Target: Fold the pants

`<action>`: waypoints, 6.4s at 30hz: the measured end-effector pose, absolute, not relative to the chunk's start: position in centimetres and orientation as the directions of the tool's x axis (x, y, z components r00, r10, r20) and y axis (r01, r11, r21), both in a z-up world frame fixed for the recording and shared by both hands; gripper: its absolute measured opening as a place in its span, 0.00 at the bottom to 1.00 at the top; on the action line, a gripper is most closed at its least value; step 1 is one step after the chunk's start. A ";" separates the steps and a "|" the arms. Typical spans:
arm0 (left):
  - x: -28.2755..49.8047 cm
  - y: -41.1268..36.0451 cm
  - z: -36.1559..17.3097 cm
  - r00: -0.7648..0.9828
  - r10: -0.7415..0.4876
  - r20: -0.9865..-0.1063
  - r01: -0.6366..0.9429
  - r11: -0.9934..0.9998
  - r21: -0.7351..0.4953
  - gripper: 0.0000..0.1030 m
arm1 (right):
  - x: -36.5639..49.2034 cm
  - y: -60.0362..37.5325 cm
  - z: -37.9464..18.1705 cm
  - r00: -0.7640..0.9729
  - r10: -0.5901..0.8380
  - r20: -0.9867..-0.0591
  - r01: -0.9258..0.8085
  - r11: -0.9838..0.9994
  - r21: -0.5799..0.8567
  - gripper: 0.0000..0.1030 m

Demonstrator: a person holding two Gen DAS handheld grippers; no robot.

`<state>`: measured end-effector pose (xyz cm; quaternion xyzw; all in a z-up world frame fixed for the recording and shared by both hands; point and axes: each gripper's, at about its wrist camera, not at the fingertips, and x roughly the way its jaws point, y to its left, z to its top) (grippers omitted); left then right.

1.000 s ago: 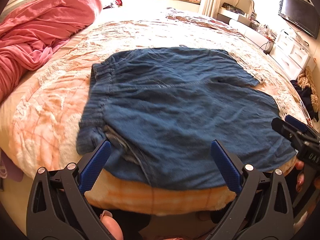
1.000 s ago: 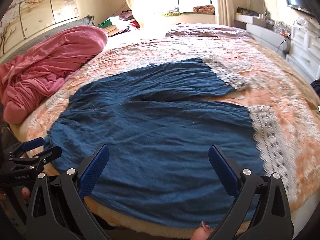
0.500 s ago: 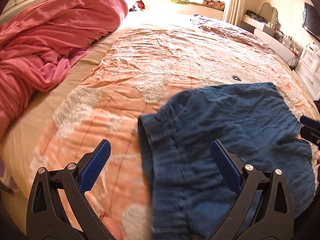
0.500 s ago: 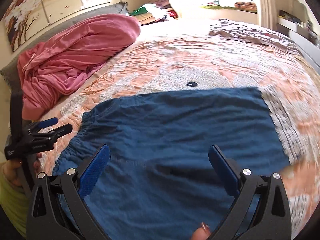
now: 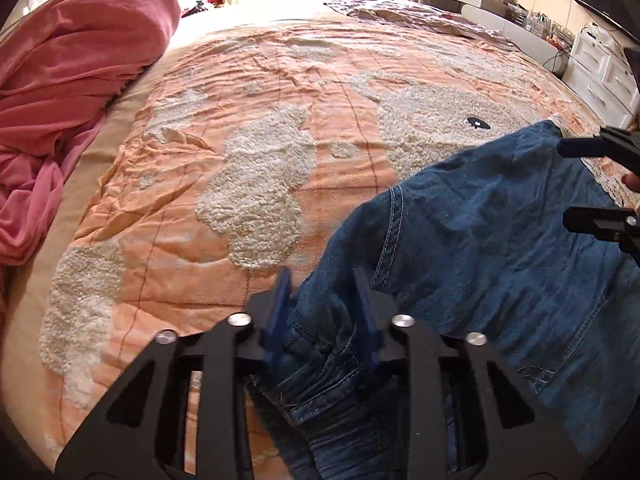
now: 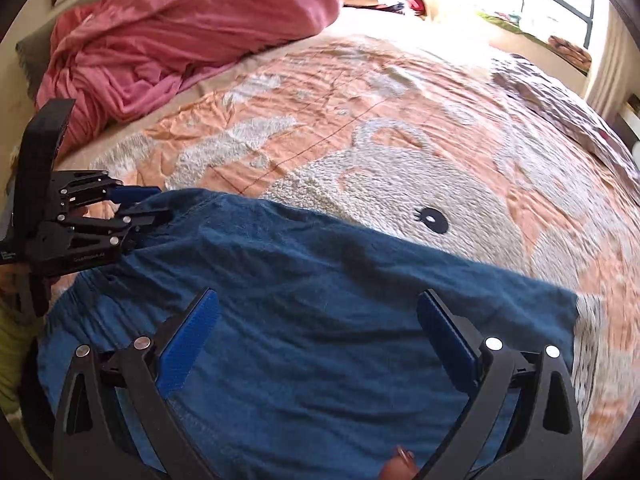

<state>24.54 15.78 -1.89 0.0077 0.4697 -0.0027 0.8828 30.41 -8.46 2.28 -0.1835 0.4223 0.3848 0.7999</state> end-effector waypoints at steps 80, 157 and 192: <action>1.4 8.5 5.1 0.717 -0.219 -0.662 0.184 0.975 -0.124 0.31 | 2.7 -14.5 -1.7 0.357 0.609 -0.708 -0.789 0.602 0.119 0.10; 7.9 -5.6 0.1 0.533 -0.549 -0.643 0.561 0.799 -0.217 0.00 | 14.4 -40.2 8.5 0.699 0.452 -0.554 -0.171 0.858 0.484 0.07; 1.3 -9.4 -1.2 0.496 -0.499 -0.710 0.675 0.737 -0.046 0.22 | 0.6 -42.2 2.2 0.728 0.345 -0.593 -0.132 0.919 0.373 0.14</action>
